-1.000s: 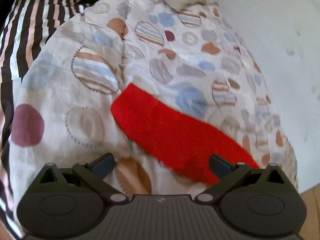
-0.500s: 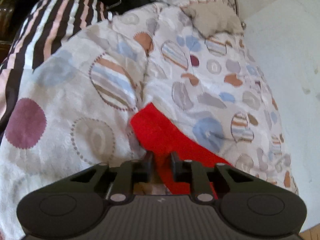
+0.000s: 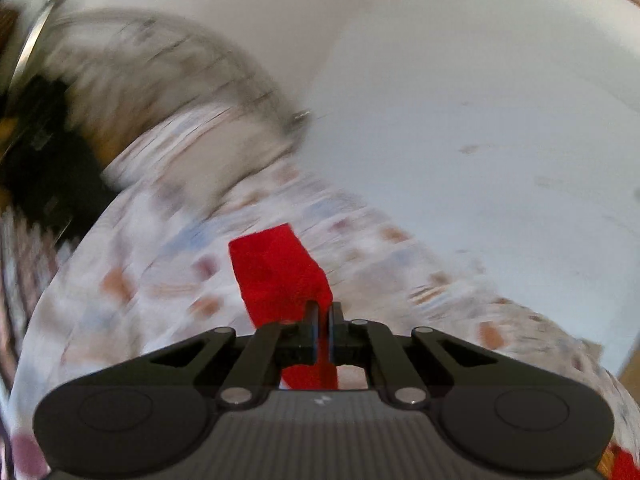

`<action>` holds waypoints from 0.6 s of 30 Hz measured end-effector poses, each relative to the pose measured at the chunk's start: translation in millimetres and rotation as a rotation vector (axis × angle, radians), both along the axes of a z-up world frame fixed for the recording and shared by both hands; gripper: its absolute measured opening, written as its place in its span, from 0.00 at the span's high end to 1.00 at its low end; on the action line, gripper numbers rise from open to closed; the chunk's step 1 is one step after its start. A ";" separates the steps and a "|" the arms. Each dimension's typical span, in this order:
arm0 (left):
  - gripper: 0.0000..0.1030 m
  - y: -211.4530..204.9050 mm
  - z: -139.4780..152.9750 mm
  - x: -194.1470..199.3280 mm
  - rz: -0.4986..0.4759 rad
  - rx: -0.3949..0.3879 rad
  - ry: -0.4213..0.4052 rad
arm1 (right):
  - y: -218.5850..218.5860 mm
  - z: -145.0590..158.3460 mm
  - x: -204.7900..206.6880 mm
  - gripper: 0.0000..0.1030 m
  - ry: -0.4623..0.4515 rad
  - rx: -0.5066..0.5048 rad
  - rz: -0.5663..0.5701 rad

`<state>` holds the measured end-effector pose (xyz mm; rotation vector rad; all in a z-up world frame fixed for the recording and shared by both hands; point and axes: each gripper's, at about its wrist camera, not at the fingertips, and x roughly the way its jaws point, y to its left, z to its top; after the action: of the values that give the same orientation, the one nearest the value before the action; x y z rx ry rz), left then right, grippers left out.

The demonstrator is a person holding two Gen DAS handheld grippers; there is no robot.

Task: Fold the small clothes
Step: 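Grasp the other sleeve cuff with the left gripper and fold it across the body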

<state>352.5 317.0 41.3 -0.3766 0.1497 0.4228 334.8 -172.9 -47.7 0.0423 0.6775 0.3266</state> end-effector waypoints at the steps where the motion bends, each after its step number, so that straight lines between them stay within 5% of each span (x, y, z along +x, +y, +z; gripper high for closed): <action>1: 0.97 -13.4 10.1 4.4 -0.036 0.039 -0.012 | -4.4 1.9 -2.8 0.00 -0.014 0.023 -0.014; 5: 0.97 -73.7 42.9 13.9 -0.223 0.153 -0.069 | -26.6 13.5 -16.0 0.00 -0.072 0.122 -0.099; 9: 0.97 -134.5 54.5 22.0 -0.404 0.182 -0.120 | -48.9 23.6 -28.5 0.00 -0.122 0.142 -0.182; 18: 0.97 -269.6 19.5 34.5 -0.753 0.202 -0.111 | -92.8 27.9 -58.6 0.00 -0.142 0.091 -0.290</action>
<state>386.9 47.4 60.8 -0.1237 0.1287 -0.3252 276.2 -265.7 -19.8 0.2008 0.5070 0.0799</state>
